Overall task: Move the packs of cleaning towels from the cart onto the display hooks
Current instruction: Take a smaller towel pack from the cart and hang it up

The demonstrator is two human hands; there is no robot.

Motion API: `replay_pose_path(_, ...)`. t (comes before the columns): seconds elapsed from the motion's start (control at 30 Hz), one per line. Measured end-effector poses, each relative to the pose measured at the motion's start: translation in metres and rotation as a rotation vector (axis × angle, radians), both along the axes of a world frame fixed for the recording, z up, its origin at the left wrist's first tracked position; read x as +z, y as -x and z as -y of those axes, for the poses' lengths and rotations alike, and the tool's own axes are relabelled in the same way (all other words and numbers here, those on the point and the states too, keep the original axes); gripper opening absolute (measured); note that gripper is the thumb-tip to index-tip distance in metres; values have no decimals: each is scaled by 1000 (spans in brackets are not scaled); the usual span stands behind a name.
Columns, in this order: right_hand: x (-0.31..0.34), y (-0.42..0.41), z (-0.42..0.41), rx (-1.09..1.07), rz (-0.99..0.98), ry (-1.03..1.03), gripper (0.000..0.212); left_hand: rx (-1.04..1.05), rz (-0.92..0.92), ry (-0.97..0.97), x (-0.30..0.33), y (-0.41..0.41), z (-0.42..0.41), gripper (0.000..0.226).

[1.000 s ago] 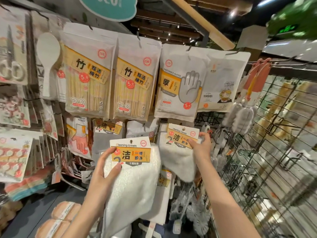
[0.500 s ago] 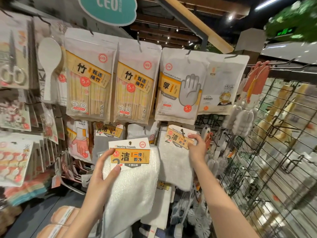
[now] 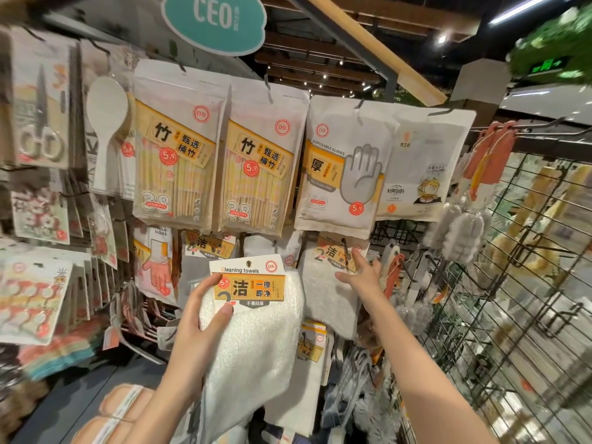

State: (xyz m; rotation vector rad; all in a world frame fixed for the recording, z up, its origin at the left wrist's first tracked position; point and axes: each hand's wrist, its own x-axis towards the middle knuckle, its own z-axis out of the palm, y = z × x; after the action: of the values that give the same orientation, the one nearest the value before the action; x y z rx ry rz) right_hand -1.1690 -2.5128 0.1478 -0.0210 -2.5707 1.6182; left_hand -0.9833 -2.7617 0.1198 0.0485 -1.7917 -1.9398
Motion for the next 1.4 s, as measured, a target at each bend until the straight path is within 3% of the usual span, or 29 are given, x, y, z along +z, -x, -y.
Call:
replay_pose_path(0.17,4,-17,-1,10,-46,25,69,-13,-9,-35,1,-3,-3,46)
replay_pose_path(0.4,15,-75,20,101,-267,24,65,-67,-37,-69,0,-8,-10,51)
replay_pose_path(0.63,20,-124,55,400,-213,-34,58,-33,-89,-33,-1,-16,-17,57)
replay_pose_path(1.03,14,-153,64,342,-296,-37,74,80,-63,-44,-3,-35,-26,79)
replay_pose_path(1.4,22,-169,55,277,-305,216,37,117,-71,-71,-10,-41,-40,77)
